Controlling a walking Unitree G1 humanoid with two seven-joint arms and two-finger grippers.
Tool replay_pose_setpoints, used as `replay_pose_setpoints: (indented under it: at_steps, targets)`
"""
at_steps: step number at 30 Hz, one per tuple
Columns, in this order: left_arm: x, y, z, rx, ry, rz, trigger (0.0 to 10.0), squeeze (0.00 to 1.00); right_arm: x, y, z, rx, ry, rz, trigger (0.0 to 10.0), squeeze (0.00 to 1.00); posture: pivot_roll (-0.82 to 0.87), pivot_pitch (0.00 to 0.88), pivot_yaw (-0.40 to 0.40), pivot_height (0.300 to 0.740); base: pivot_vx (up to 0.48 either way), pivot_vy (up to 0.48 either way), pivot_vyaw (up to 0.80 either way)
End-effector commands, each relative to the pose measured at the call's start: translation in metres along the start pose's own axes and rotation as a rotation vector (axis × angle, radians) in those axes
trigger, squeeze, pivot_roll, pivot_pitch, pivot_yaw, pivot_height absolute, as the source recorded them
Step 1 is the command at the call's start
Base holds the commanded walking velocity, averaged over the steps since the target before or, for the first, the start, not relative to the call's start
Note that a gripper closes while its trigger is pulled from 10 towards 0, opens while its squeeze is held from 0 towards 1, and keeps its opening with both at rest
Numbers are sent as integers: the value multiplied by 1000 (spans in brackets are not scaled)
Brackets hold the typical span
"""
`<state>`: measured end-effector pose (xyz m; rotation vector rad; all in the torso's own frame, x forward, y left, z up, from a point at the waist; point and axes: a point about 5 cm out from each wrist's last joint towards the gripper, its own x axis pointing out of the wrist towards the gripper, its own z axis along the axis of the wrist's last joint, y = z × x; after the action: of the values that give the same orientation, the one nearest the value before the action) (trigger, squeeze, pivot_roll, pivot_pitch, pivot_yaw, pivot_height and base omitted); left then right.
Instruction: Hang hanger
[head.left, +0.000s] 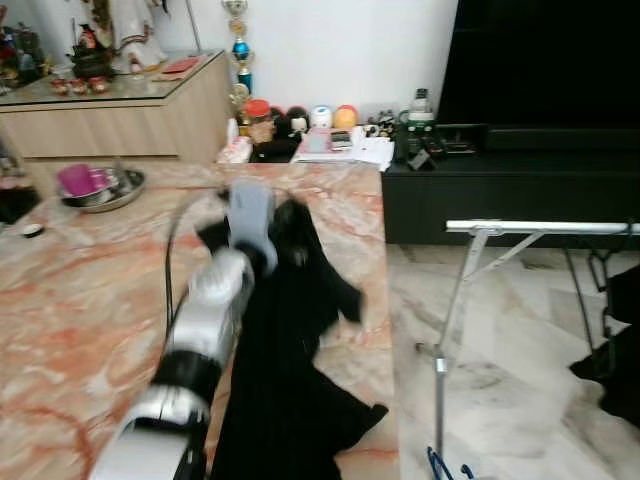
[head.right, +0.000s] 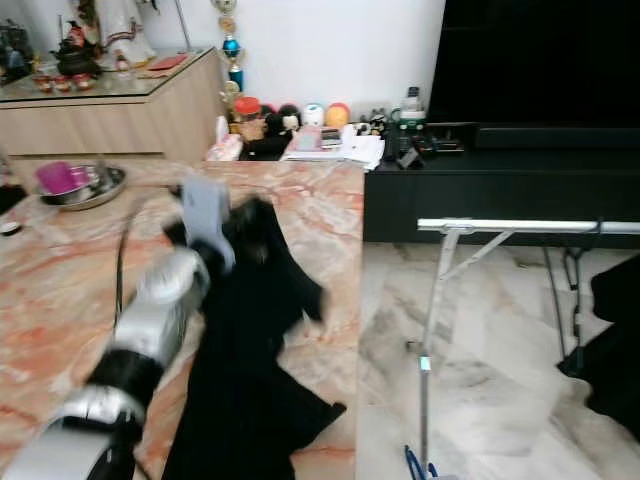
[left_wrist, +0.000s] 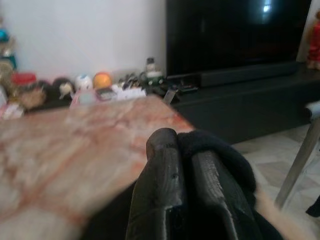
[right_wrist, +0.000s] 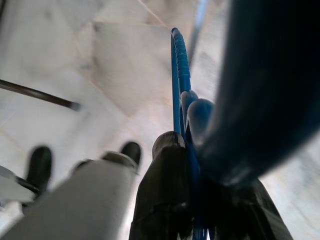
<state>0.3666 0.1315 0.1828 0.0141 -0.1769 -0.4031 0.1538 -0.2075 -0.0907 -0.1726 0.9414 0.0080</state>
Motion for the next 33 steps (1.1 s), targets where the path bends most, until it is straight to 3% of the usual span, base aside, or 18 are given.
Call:
replay_pose_setpoints:
  at_steps: [1, 2, 3, 4, 5, 7, 8, 13, 16, 20, 22, 23, 24, 30, 33]
  targets:
    - [-19, 10, 1, 22, 10, 28, 10000, 0, -1, 10, -5, 3, 14, 28, 10000, 0, 55, 10, 32, 740, 0, 0, 0]
    - [-19, 10, 1, 22, 10, 28, 10000, 0, -1, 10, -5, 3, 14, 28, 10000, 0, 55, 10, 32, 740, 0, 0, 0]
    - [-38, 8, -12, 52, 62, 20, 10000, 212, -1, 11, -6, 1, 17, 32, 10000, 0, 57, 14, 36, 740, 0, 0, 0]
    - [-42, 7, -15, 59, 73, 17, 10000, 1000, -1, 12, -6, 1, 17, 32, 10000, 0, 57, 14, 36, 740, 0, 0, 0]
    - [-42, 7, -15, 59, 73, 17, 10000, 1000, -1, 12, -6, 1, 17, 32, 10000, 0, 57, 14, 36, 740, 0, 0, 0]
    - [-61, 4, -22, 50, 112, 19, 10000, 1000, -1, 12, -7, -1, 19, 34, 10000, 0, 64, 17, 40, 740, 0, 0, 0]
    - [-61, 4, -22, 50, 112, 19, 10000, 1000, -1, 12, -7, -1, 19, 34, 10000, 0, 64, 17, 40, 740, 0, 0, 0]
    - [-95, -12, -28, 96, 177, -16, 10000, 1000, -1, 12, -5, -8, 15, 37, 10000, 0, 70, 15, 39, 740, 0, 0, 0]
    - [-108, -15, -31, 69, 205, -25, 10000, 1000, 0, 12, -3, -9, 11, 37, 10000, 0, 71, 12, 38, 740, 0, 0, 0]
    - [-114, -14, -29, 96, 217, -23, 10000, 1000, 0, 12, -2, -10, 10, 37, 10000, 0, 74, 11, 38, 740, 0, 0, 0]
    - [-109, -4, -20, 80, 160, 72, 10000, 1000, 0, 12, -2, -11, 10, 38, 10000, 0, 78, 10, 35, 740, 0, 0, 0]
    - [-107, -1, -17, 77, 147, 99, 10000, 784, 0, 12, -2, -12, 10, 38, 10000, 0, 78, 9, 34, 740, 0, 0, 0]
    - [-104, 1, -15, 79, 138, 125, 10000, 0, 0, 12, -2, -12, 10, 39, 10000, 0, 78, 9, 34, 740, 0, 0, 0]
    - [-100, -10, -15, 79, 125, 97, 10000, 0, 0, 13, -1, -5, 5, 35, 10000, 0, 71, 6, 36, 740, 0, -114, 0]
    - [-103, -11, -18, 70, 143, 103, 10000, 0, 0, 10, 0, 41, -3, 17, 10000, 0, 65, 6, 36, 740, 0, -480, 0]
